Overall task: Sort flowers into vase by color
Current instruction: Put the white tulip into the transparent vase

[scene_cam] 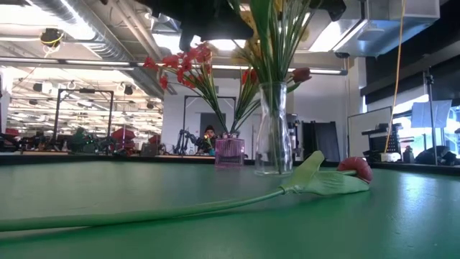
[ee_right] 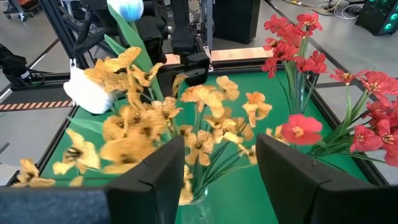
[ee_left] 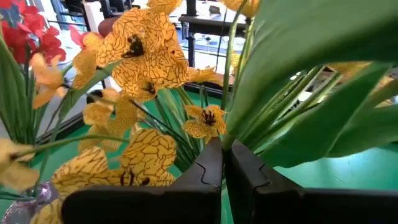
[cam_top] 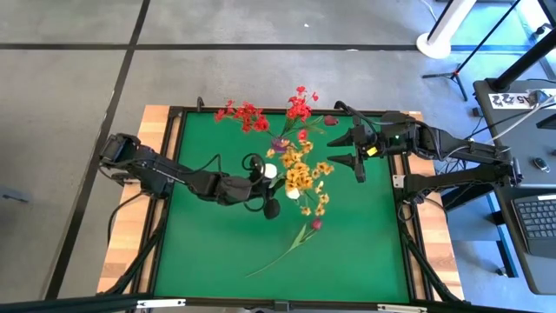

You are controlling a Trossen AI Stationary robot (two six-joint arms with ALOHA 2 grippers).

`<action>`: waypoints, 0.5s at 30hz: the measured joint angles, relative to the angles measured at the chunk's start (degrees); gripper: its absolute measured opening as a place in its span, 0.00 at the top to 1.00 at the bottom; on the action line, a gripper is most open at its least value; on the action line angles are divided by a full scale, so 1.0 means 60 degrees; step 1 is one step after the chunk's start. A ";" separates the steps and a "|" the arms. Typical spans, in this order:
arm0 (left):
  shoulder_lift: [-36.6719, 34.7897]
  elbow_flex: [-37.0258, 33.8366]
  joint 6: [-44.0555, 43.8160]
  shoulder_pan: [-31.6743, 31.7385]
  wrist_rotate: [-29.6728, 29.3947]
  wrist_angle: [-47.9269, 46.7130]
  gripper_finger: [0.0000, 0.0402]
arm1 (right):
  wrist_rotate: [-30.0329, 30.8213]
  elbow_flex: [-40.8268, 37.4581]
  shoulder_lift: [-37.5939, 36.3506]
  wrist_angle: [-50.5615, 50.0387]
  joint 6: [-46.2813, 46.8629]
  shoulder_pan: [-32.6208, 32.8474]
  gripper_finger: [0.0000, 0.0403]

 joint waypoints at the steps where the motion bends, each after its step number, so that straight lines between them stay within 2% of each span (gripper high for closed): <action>1: 0.0000 0.0001 0.0009 -0.0004 0.0006 -0.0001 1.00 | 0.0000 0.0000 0.0000 0.0000 0.0000 0.0000 0.51; 6: -0.0259 0.0004 0.0067 -0.0055 0.0010 -0.0389 1.00 | -0.0001 0.0000 0.0000 0.0000 0.0001 0.0000 0.51; 11: -0.0599 0.0004 -0.0364 -0.0055 0.0010 -0.1422 1.00 | -0.0007 -0.0007 0.0108 -0.0018 0.0002 0.0002 0.51; 15: -0.0656 0.0004 -0.0371 -0.0110 0.0009 -0.1498 1.00 | -0.0069 -0.0011 0.0291 -0.0018 0.0004 0.0000 0.51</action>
